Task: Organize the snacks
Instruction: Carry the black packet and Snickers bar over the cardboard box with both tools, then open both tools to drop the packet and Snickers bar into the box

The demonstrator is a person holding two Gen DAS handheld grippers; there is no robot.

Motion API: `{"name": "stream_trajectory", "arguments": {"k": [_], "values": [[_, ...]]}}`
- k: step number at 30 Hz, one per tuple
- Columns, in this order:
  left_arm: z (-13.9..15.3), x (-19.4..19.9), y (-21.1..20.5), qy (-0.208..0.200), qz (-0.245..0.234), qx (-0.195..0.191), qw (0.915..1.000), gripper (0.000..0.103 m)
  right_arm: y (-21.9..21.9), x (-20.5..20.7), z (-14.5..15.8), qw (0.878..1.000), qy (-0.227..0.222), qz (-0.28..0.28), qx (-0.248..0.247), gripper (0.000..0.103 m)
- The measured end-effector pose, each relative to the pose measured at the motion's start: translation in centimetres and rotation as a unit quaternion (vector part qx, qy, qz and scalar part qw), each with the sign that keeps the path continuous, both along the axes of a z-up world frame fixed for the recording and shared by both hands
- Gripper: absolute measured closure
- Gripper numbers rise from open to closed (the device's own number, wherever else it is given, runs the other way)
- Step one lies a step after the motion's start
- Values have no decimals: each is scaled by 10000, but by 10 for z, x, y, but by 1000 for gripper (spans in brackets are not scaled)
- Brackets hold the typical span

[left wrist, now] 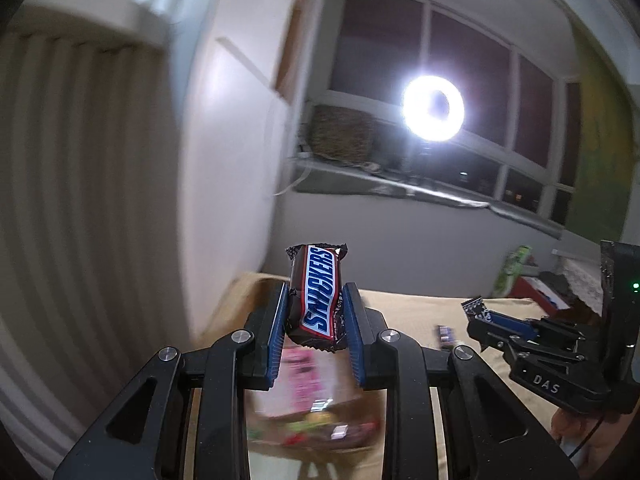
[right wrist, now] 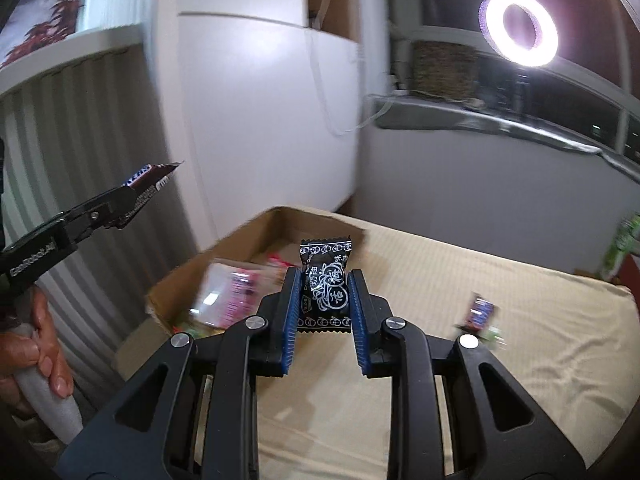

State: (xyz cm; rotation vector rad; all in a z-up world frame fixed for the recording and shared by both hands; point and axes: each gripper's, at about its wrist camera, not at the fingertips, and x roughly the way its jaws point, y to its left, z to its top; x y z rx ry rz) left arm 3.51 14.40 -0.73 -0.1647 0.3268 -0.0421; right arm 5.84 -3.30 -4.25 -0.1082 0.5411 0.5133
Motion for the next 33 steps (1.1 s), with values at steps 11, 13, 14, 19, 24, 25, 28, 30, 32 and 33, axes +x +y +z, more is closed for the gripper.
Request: {"name": "stream_trajectory", "arguments": {"k": [11, 13, 14, 19, 24, 25, 28, 30, 32, 33], "values": [[6, -3, 40, 54, 663, 182, 9976, 78, 47, 10, 2, 9985, -116, 533, 83, 79], [7, 0, 30, 68, 557, 229, 9982, 78, 47, 14, -2, 9985, -63, 551, 43, 79], [6, 3, 28, 78, 504, 240, 9984, 78, 47, 17, -6, 9985, -25, 555, 14, 79], [-10, 17, 19, 308, 220, 140, 9992, 78, 52, 32, -26, 9977, 218, 630, -90, 79], [-37, 34, 15, 726, 71, 74, 9973, 78, 56, 51, -49, 9969, 431, 648, -144, 79], [-41, 37, 14, 779, 39, 86, 9969, 78, 57, 53, -52, 9967, 452, 651, -149, 78], [-50, 43, 9, 945, -52, 124, 9954, 76, 62, 60, -63, 9958, 558, 683, -262, 57], [-53, 46, 5, 1061, -9, 260, 9940, 60, 59, 60, -64, 9977, 411, 448, -306, 36], [-48, 42, 4, 942, 229, 387, 9945, 33, 51, 60, -61, 9985, 337, 391, -197, 36], [-44, 40, 4, 828, 322, 416, 9952, 23, 49, 59, -59, 9988, 302, 354, -167, 36]]}}
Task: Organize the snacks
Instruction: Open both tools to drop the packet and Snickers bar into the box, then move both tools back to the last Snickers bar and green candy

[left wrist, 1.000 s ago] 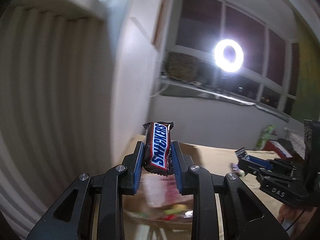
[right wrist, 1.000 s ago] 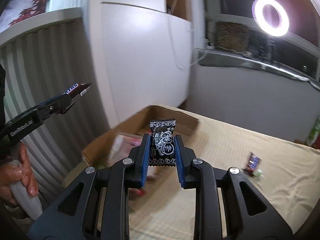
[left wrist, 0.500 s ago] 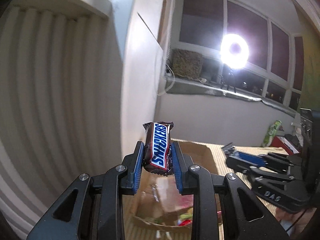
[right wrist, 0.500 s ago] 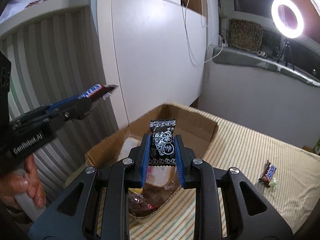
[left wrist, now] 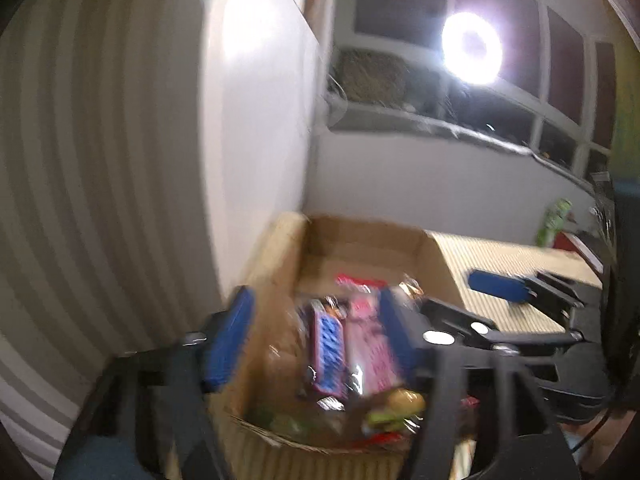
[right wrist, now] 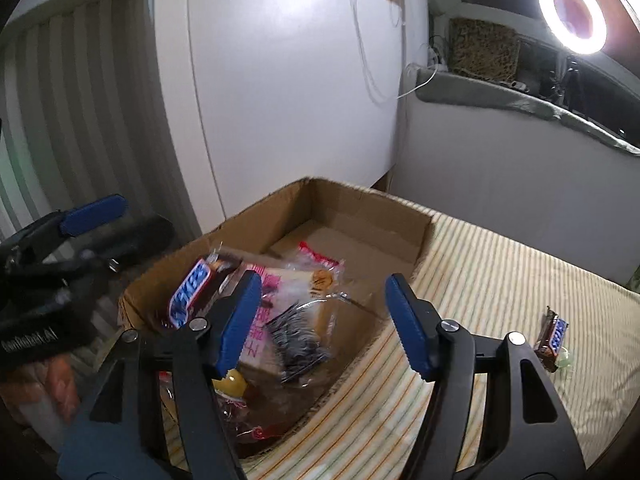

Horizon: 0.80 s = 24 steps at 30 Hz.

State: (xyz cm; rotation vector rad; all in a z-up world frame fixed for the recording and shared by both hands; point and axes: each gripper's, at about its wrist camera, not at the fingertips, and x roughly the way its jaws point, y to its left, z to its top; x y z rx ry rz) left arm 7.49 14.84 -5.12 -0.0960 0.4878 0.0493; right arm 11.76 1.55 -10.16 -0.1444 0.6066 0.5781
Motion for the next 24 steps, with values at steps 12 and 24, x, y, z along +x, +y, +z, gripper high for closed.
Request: {"name": "stream_trajectory", "arguments": {"k": [12, 24], "values": [[28, -32, 10, -344, 227, 216, 9989, 22, 0, -24, 29, 9988, -458, -149, -38, 24], [28, -42, 15, -352, 430, 357, 9978, 22, -5, -41, 29, 9986, -488, -26, 196, 15]]}}
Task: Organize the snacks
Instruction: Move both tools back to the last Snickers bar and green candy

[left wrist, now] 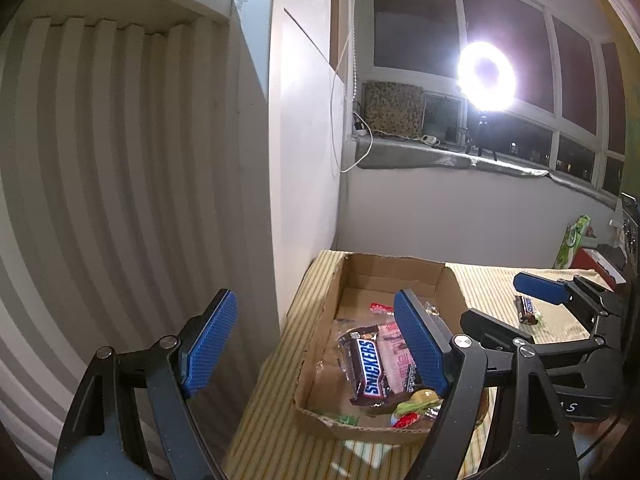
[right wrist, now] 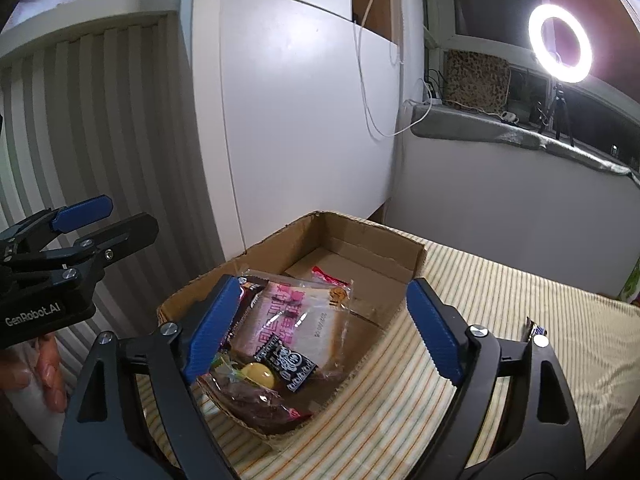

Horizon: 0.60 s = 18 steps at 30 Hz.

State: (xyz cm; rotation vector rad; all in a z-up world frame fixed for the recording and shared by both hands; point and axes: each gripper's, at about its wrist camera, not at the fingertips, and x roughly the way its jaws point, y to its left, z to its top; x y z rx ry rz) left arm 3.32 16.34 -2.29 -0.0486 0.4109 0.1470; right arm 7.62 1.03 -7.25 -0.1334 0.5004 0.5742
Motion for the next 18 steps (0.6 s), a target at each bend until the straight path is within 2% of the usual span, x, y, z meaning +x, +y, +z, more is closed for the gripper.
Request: {"name": "stream_trajectory", "arguments": {"k": [4, 9, 14, 18], "values": [[-1, 4, -14, 84, -36, 153, 9998, 22, -28, -1, -7, 9997, 72, -151, 149, 15], [-4, 15, -55, 201, -318, 405, 9985, 22, -95, -2, -17, 9969, 192, -639, 428, 15], [-11, 29, -123, 289, -917, 593, 9936, 22, -183, -14, -26, 9878, 238, -1429, 573, 15], [-24, 37, -180, 429, -1517, 559, 9859, 22, -253, -32, -32, 9738, 334, -2162, 620, 15]]}}
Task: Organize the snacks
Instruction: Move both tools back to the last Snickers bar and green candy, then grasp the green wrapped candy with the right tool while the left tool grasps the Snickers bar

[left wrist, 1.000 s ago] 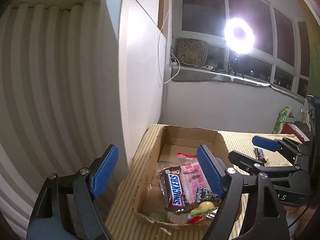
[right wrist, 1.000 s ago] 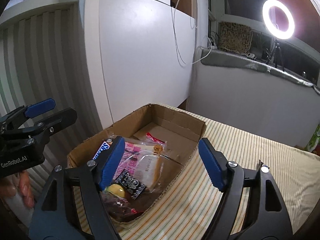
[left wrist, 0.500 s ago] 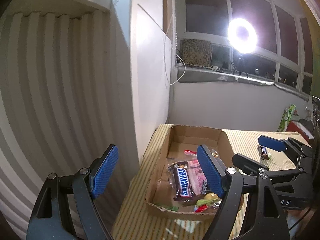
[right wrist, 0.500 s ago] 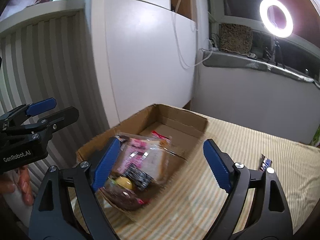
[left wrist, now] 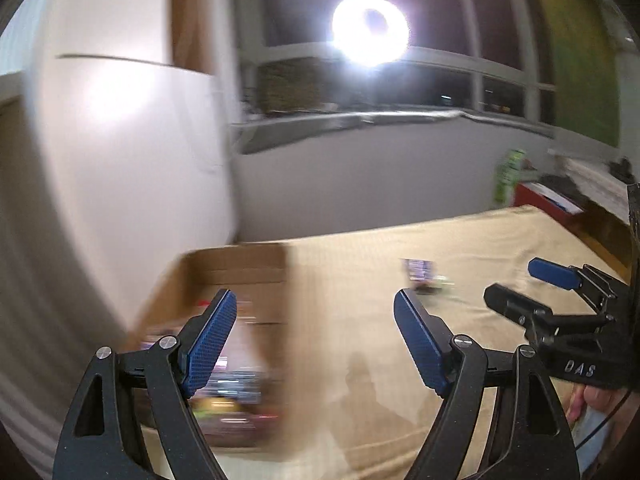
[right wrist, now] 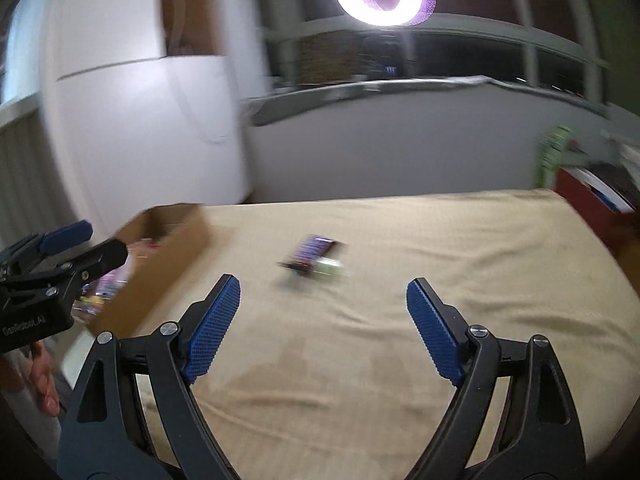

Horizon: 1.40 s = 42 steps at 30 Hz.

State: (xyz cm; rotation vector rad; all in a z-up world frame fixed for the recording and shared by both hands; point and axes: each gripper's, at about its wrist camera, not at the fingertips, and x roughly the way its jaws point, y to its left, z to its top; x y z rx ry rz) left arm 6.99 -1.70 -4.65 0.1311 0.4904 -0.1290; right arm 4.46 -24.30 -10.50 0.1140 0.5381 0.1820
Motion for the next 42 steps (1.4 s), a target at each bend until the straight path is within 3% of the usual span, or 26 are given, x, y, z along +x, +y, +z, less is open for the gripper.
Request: {"name": "stream_trajectory", "arguments": {"k": [5, 11, 22, 28, 31, 34, 37, 42], "values": [[-12, 0, -49, 178, -489, -23, 9986, 22, -35, -19, 3, 9995, 19, -318, -90, 13], [-19, 7, -57, 308, -537, -43, 9981, 22, -38, -16, 5, 9996, 136, -164, -188, 12], [-52, 54, -57, 791, -428, -124, 9959, 22, -12, 59, -23, 9965, 594, 194, -548, 12], [-84, 115, -64, 1468, -284, -223, 9885, 22, 10, 132, -55, 9804, 1338, 915, -1124, 12], [-97, 142, -64, 1926, -250, -418, 9801, 24, 16, 155, -64, 9696, 1621, 1330, -1265, 12], [-97, 147, -61, 2029, -394, -545, 9769, 23, 26, 163, -70, 9600, 1705, 1595, -1547, 12], [-91, 136, -63, 1928, -649, -427, 9782, 23, 34, 170, -74, 9538, 1696, 1851, -1647, 19], [-88, 143, -69, 1916, -702, -405, 9781, 23, 34, 184, -72, 9472, 1707, 2277, -1477, 41]]}}
